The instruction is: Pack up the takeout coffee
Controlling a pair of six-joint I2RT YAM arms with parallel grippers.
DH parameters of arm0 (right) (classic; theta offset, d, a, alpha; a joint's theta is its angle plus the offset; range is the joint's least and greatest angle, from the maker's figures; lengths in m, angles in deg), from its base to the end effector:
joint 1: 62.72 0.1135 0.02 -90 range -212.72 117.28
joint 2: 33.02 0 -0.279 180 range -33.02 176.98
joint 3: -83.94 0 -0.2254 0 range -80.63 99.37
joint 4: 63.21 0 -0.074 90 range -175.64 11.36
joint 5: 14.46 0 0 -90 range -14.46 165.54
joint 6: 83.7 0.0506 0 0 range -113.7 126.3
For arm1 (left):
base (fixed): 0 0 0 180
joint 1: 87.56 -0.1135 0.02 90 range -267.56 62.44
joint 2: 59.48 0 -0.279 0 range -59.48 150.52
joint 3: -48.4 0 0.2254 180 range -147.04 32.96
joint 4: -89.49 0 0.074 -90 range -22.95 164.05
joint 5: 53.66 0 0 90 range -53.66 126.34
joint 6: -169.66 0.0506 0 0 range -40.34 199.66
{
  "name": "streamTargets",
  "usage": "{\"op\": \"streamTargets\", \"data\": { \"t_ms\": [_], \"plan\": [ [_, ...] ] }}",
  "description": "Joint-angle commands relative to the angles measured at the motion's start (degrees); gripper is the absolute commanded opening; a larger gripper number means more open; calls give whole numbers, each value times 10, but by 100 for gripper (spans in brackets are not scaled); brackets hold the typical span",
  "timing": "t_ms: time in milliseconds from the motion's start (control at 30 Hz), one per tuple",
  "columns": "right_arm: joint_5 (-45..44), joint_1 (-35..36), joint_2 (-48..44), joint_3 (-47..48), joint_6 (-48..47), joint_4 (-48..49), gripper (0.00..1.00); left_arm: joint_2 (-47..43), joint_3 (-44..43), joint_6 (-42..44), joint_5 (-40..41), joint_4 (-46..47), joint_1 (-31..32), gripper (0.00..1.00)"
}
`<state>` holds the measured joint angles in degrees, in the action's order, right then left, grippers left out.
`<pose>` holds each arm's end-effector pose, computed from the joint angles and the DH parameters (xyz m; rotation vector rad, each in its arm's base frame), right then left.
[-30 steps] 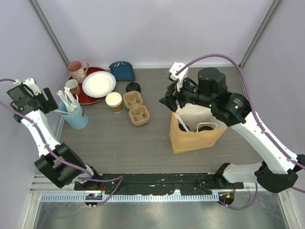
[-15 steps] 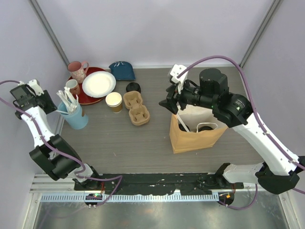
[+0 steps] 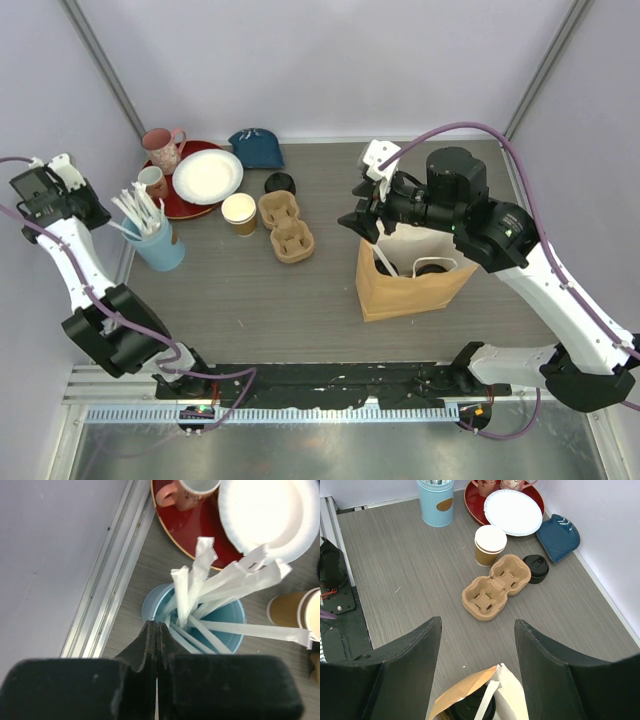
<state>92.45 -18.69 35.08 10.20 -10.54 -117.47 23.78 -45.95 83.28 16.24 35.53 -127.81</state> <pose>0.1413 0.1571 0.4777 -1.1281 1.5071 0.6011 0.2383 0.1790 0.3513 -0.5436 2.1976 -0.0033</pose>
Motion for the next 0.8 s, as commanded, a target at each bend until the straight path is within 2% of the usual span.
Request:
{"op": "streamTargets", "data": {
  "t_ms": [0,167,300,367,600,700,733,767],
  "plan": [
    [10,-1,-17,1,-8,17,65,-45,-66,9,-51,-19,-2,0],
    [19,0,-14,2,-9,16,65,-36,-188,41,-89,-103,-2,0],
    [23,-1,-16,0,-7,19,65,-28,-284,66,-171,-172,-1,0],
    [24,-1,-15,0,-4,24,65,-31,-311,63,-195,-176,-1,0],
    [37,-1,-2,3,9,40,65,-40,-426,35,-255,-190,15,0],
    [42,-1,1,3,15,56,65,-42,-445,-4,-316,-184,17,0],
    [42,-1,2,3,19,65,65,-48,-440,-52,-375,-173,22,0],
    [41,-1,3,4,29,75,65,-51,-433,-76,-397,-160,31,0]
  ]
}}
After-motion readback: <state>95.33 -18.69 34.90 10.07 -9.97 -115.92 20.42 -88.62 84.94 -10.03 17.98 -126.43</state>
